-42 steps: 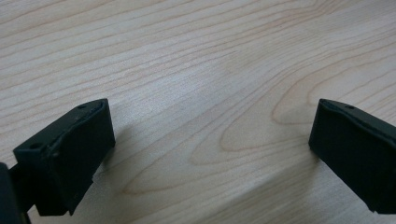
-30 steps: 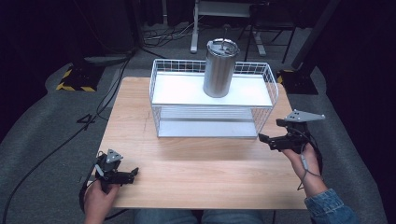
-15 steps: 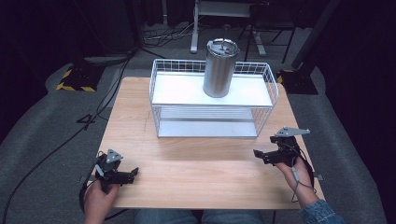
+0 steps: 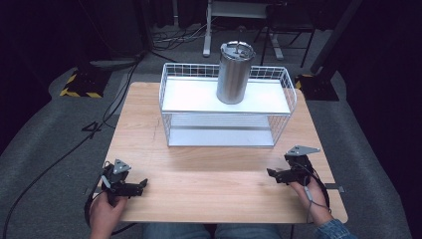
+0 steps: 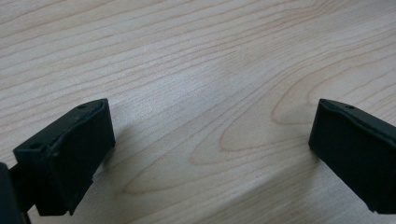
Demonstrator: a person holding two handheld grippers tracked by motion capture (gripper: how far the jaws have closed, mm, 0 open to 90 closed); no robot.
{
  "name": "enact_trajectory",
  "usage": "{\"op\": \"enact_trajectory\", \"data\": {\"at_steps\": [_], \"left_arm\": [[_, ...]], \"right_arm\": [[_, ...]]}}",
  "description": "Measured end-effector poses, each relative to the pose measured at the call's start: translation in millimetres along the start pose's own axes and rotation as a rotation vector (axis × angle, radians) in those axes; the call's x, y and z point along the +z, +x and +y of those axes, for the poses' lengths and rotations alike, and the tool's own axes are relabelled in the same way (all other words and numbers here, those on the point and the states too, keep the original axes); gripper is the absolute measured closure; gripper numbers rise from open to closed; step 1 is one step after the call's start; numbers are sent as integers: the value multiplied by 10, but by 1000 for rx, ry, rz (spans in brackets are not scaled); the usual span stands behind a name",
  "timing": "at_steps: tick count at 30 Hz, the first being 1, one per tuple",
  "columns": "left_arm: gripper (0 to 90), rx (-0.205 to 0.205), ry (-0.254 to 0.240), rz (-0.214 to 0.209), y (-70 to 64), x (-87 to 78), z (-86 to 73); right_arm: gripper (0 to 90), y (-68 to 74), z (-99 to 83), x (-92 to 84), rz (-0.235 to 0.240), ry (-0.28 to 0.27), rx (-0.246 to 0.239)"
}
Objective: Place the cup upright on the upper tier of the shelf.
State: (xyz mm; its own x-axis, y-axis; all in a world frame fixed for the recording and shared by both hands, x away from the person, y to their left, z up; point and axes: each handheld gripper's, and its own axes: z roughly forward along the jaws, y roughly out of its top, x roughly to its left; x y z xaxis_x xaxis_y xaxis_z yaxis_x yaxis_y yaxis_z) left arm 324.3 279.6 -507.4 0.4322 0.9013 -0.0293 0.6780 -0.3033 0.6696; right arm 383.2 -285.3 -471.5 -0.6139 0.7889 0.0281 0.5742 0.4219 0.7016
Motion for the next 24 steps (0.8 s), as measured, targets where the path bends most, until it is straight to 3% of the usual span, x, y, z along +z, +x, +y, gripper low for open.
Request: {"op": "enact_trajectory", "data": {"at_steps": [14,19,24], "left_arm": [[6,0,0,0,0,0,0],[6,1,1,0,0,-1,0],[6,1,1,0,0,-1,0]], "right_arm": [[52,54,-211,173,-60,50,-30],[3,40,-279,220,-55,-13,7],[3,40,-283,216,-59,-12,13]]}}
